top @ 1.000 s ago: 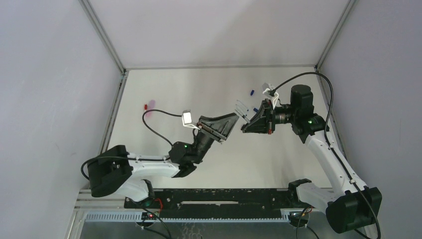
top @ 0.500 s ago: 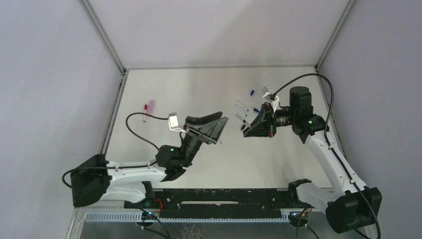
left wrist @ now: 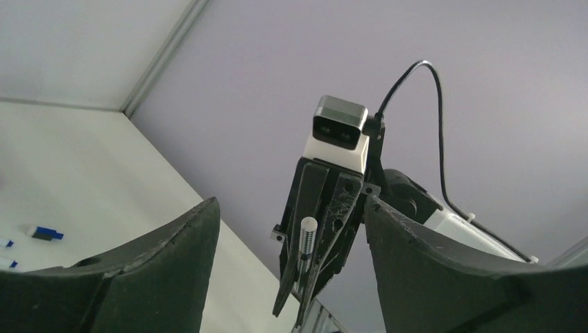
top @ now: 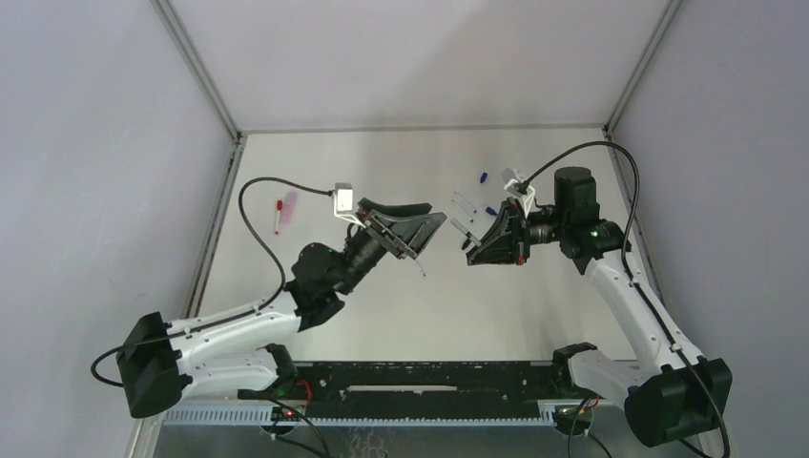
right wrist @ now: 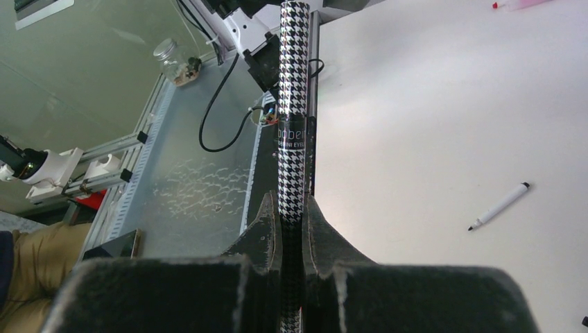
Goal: Insert the pens into the pen caps
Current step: Press the pen cap onto the pen.
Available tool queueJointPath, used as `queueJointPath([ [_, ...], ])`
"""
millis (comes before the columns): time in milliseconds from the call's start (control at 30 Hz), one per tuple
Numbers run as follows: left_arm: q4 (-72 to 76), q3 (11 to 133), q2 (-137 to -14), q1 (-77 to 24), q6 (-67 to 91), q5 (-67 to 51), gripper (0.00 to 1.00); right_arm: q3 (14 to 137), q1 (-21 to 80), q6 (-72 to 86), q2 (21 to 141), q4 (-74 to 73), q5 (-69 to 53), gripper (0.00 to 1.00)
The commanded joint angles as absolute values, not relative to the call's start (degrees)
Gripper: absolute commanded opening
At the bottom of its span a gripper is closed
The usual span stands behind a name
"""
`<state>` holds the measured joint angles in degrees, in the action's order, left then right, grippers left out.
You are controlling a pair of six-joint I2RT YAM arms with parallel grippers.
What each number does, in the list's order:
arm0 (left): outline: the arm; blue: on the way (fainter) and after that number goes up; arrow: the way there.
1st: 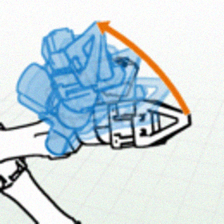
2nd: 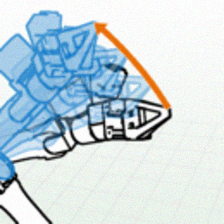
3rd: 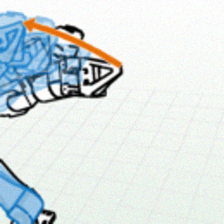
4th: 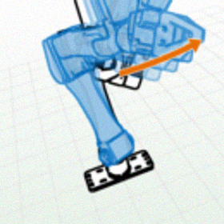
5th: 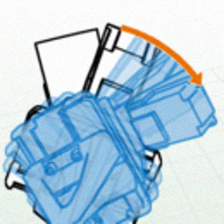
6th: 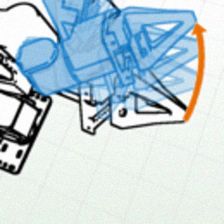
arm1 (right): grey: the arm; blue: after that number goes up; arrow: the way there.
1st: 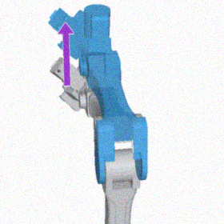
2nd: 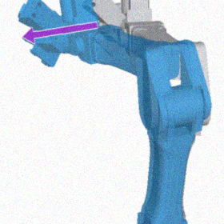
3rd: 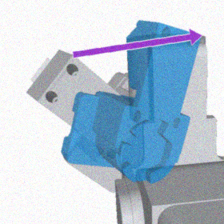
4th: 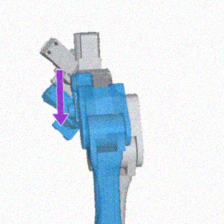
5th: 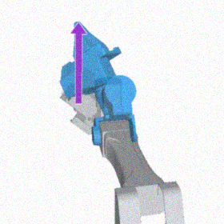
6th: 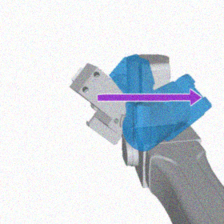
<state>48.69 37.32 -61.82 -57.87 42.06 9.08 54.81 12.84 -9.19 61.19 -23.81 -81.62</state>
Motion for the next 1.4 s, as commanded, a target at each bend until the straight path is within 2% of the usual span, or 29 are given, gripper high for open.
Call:
queueJointPath([
  [0, 40.9, 41.3, -61.1, -56.5, 44.6, 2.4, 0.77, 56.9, 13.1, -11.0, 61.1, -24.1, -83.1, 0.00],
  [433, 40.3, 46.5, -66.8, -56.3, 47.7, -2.7, 0.55, 56.9, 13.9, -11.3, 62.0, -24.2, -82.7, 0.00],
  [1067, 42.8, 46.8, -68.7, -56.3, 49.9, -2.9, 0.39, 56.9, 14.2, -11.5, 62.0, -24.4, -82.5, 0.00],
  [1267, 43.0, 46.5, -68.5, -56.3, 49.9, -2.7, 0.37, 56.9, 14.2, -11.5, 62.0, -24.4, -82.4, 0.00],
  [1367, 43.0, 46.4, -68.6, -56.3, 49.9, -2.7, 0.28, 56.9, 14.2, -11.5, 62.1, -24.4, -82.4, 0.00],
])
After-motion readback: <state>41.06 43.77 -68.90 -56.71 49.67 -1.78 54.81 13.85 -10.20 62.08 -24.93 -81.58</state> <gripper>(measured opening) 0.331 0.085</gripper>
